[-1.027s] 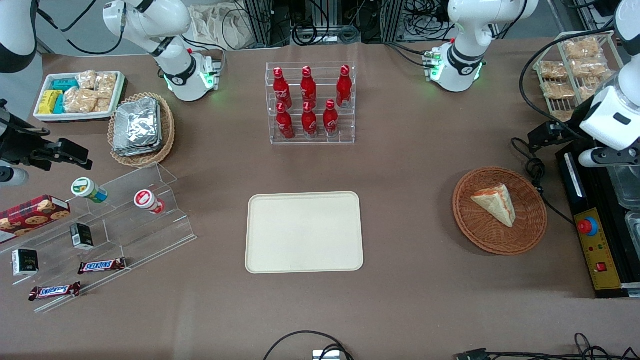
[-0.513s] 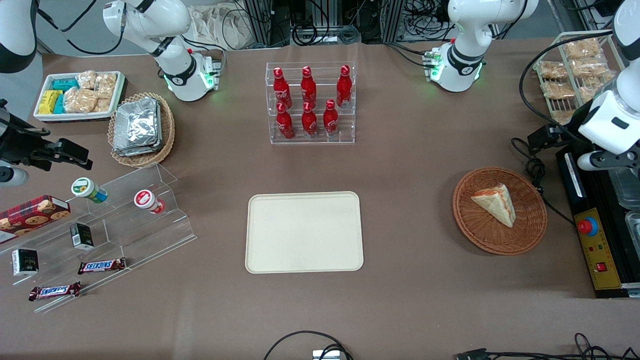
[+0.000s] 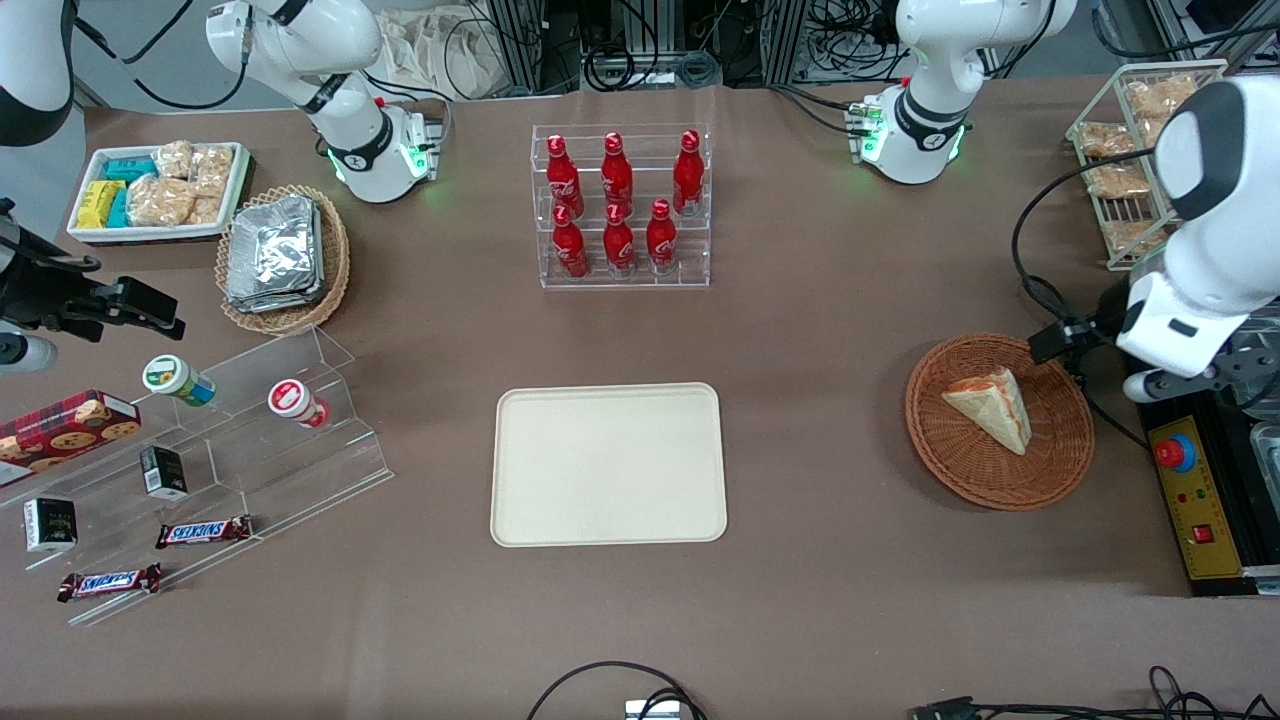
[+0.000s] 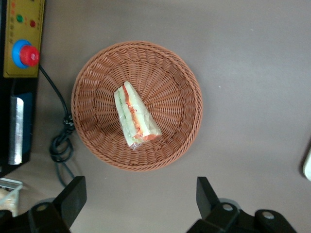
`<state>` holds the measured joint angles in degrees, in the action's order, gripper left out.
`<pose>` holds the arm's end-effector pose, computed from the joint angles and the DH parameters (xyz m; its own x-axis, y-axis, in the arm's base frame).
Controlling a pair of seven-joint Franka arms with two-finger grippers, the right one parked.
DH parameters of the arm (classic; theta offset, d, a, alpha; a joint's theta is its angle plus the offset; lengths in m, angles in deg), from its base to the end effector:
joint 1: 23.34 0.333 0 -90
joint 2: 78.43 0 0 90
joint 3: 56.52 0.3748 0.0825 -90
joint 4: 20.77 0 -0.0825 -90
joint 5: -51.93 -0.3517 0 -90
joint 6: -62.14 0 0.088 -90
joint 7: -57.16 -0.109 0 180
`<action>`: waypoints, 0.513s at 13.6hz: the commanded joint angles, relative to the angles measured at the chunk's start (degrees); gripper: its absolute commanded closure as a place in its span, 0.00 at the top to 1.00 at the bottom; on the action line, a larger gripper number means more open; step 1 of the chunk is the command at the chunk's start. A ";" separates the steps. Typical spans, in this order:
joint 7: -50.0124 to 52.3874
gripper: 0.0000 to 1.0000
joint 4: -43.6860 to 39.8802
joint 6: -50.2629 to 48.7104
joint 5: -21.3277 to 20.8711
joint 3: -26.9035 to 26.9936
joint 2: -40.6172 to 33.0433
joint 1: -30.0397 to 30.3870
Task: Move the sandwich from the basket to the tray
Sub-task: 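Move the left gripper over the sandwich in the wicker basket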
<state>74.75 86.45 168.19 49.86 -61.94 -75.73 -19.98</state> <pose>0.5390 -0.0155 0.5467 0.9646 0.2578 -0.0553 0.2553 -0.9656 -0.0485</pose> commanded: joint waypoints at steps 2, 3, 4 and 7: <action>6.65 1.00 11.49 10.99 -0.74 -0.12 -3.31 1.20; 8.06 1.00 14.56 14.33 -0.74 -0.12 -4.01 1.91; 9.64 1.00 17.47 17.41 -0.74 -0.12 -4.54 2.09; 11.85 1.00 20.04 20.51 -0.82 -0.12 -3.84 2.79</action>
<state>84.42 103.62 187.04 49.80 -61.81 -77.30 -17.57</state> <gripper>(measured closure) 0.000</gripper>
